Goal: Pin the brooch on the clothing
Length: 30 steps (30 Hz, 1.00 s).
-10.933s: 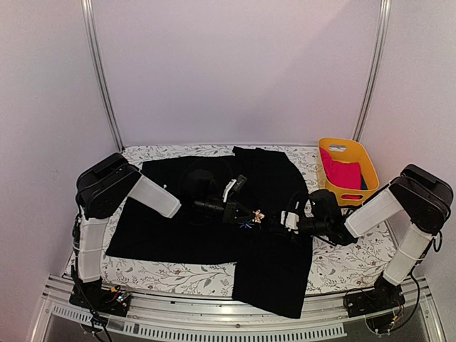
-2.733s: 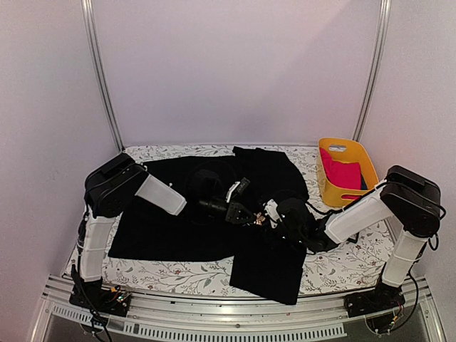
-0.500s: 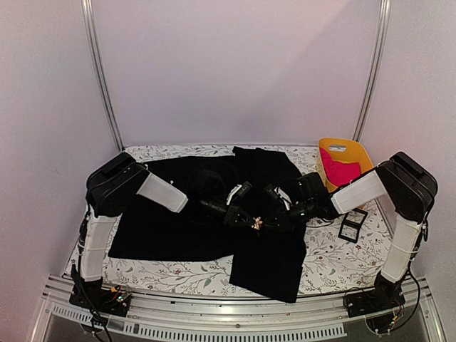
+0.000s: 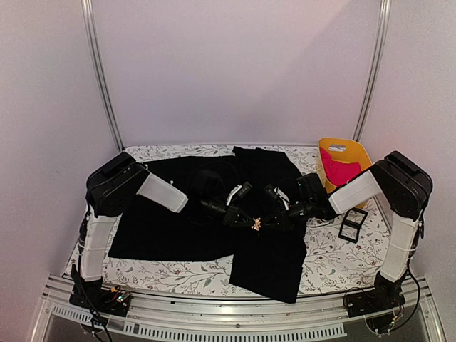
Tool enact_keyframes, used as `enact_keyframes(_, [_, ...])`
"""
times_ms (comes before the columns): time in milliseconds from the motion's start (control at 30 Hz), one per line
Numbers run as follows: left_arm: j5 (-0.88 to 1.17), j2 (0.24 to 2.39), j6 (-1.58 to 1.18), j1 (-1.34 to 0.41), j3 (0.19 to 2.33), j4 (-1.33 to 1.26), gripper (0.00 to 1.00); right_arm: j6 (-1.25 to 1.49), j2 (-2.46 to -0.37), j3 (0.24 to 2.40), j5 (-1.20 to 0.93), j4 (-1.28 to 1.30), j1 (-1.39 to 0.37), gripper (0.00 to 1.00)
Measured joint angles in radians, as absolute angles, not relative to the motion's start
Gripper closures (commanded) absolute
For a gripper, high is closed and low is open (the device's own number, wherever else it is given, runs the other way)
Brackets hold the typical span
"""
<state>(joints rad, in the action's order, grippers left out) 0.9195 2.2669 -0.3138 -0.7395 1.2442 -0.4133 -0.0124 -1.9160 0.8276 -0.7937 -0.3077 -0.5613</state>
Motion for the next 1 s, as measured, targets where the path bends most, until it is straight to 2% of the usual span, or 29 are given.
enact_keyframes(300, [0.933,2.267,-0.313,-0.739,1.244,-0.413,1.0,-0.02,-1.918,0.827,-0.82,-0.308,-0.56,1.0])
enact_keyframes(467, [0.923,2.267,-0.307,-0.739,1.246,-0.404,0.71,-0.02,-1.918,0.827,-0.834,-0.31,-0.559,1.0])
enact_keyframes(533, [0.906,2.267,-0.294,-0.739,1.249,-0.391,0.64,-0.019,-1.919,0.827,-0.844,-0.313,-0.56,1.0])
enact_keyframes(767, [0.817,2.26,-0.237,-0.739,1.25,-0.346,0.53,-0.014,-1.922,0.827,-0.845,-0.308,-0.557,1.0])
enact_keyframes(1000, [0.706,2.157,-0.181,-0.739,1.207,-0.334,0.51,0.045,-1.943,0.828,-0.848,-0.298,-0.53,1.0])
